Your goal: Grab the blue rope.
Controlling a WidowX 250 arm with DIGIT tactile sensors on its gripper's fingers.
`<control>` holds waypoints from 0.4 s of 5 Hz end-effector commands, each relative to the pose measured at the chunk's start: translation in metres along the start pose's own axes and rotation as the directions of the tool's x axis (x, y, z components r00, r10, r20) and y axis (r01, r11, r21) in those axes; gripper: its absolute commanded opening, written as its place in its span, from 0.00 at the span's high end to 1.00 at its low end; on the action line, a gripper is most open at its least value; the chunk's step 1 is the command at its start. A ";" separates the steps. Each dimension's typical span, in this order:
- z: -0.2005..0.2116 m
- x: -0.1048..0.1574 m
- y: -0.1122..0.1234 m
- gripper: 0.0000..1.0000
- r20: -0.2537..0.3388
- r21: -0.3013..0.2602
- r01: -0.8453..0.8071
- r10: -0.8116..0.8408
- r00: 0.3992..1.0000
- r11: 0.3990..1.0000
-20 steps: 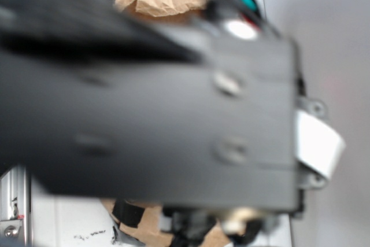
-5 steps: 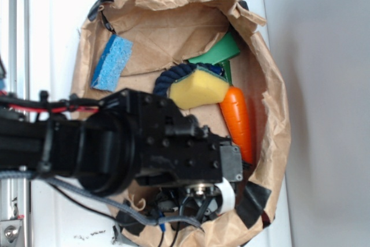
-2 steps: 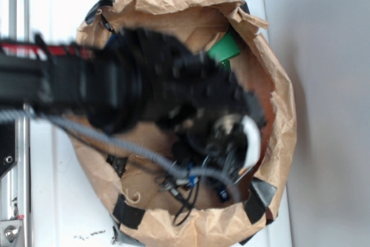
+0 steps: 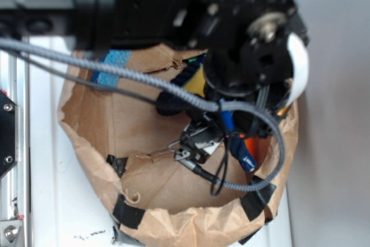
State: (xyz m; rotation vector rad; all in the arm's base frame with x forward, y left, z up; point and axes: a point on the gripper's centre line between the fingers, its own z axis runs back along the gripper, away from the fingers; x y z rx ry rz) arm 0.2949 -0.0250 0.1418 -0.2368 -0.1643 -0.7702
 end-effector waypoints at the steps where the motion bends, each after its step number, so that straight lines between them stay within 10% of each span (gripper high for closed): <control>1: 0.049 -0.006 0.001 1.00 -0.101 0.204 -0.205 0.229 0.968 0.957; 2: 0.054 -0.014 0.000 1.00 -0.086 0.222 -0.230 0.254 0.963 0.948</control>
